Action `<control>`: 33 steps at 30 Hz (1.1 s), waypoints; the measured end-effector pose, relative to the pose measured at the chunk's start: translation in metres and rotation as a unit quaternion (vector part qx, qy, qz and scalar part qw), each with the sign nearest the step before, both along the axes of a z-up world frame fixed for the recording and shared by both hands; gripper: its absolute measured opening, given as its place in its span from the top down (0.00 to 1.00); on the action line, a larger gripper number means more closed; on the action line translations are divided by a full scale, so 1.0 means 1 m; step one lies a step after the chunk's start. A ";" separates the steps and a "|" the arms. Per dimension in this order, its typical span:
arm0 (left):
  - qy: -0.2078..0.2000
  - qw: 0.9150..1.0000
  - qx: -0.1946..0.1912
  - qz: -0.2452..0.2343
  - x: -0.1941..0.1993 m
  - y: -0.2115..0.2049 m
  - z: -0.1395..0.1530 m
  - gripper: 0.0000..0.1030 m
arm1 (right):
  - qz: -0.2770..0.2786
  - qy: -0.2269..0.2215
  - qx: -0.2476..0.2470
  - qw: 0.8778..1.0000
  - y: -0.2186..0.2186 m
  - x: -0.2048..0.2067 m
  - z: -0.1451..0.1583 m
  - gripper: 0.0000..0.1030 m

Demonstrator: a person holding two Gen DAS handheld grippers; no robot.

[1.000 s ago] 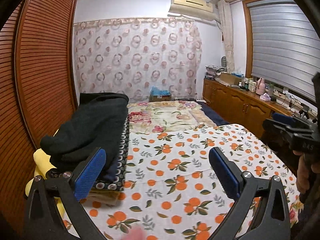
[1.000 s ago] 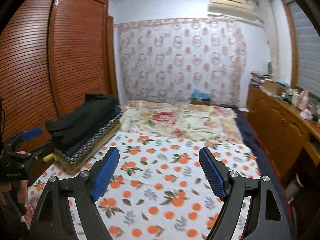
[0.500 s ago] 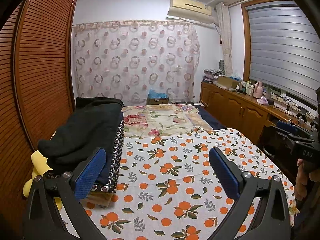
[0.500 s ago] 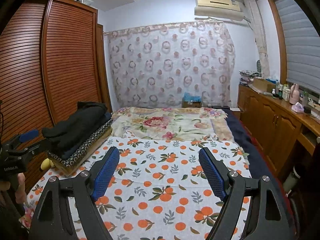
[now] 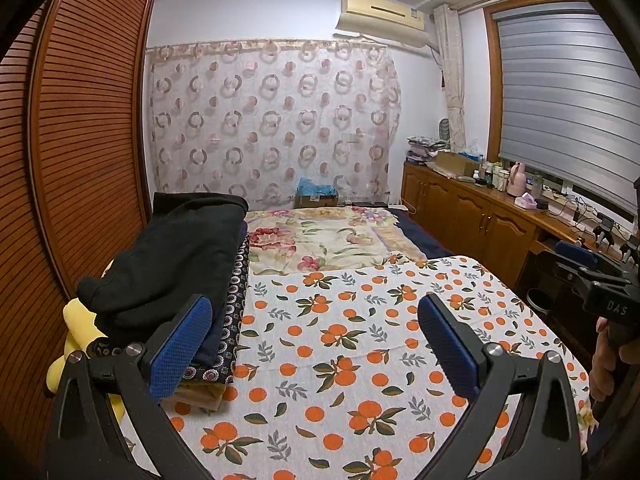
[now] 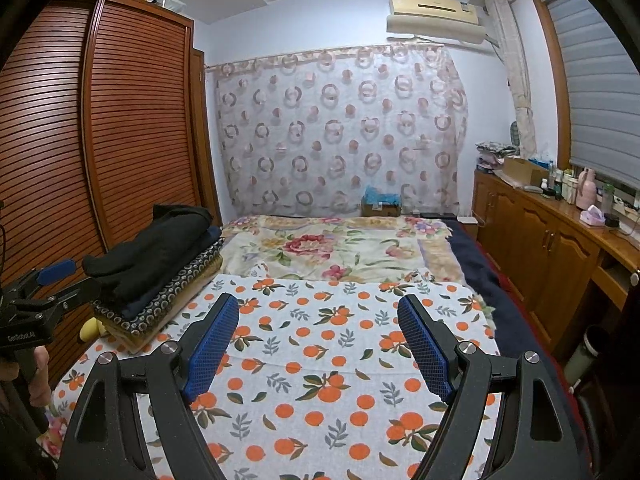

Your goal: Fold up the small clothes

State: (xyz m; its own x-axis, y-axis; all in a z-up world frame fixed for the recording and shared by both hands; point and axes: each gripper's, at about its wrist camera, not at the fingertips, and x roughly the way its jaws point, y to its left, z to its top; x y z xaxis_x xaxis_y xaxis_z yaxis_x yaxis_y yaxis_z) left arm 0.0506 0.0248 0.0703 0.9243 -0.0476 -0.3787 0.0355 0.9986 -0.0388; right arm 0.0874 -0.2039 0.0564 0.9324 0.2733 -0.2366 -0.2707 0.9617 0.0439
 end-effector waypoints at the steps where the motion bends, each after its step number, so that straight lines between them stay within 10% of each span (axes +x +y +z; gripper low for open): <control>1: 0.000 1.000 0.000 0.000 0.000 0.000 0.000 0.00 | 0.000 0.000 0.000 1.000 0.000 0.000 0.000 0.19; 33: 0.000 1.000 -0.001 0.000 0.000 0.001 0.000 0.00 | 0.001 -0.001 0.001 1.000 -0.006 0.003 0.001 0.19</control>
State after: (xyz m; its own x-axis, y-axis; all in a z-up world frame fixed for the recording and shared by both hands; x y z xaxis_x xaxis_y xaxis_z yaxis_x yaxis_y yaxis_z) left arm 0.0507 0.0255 0.0707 0.9242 -0.0484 -0.3788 0.0359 0.9986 -0.0400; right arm 0.0905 -0.2099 0.0571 0.9323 0.2758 -0.2341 -0.2727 0.9610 0.0460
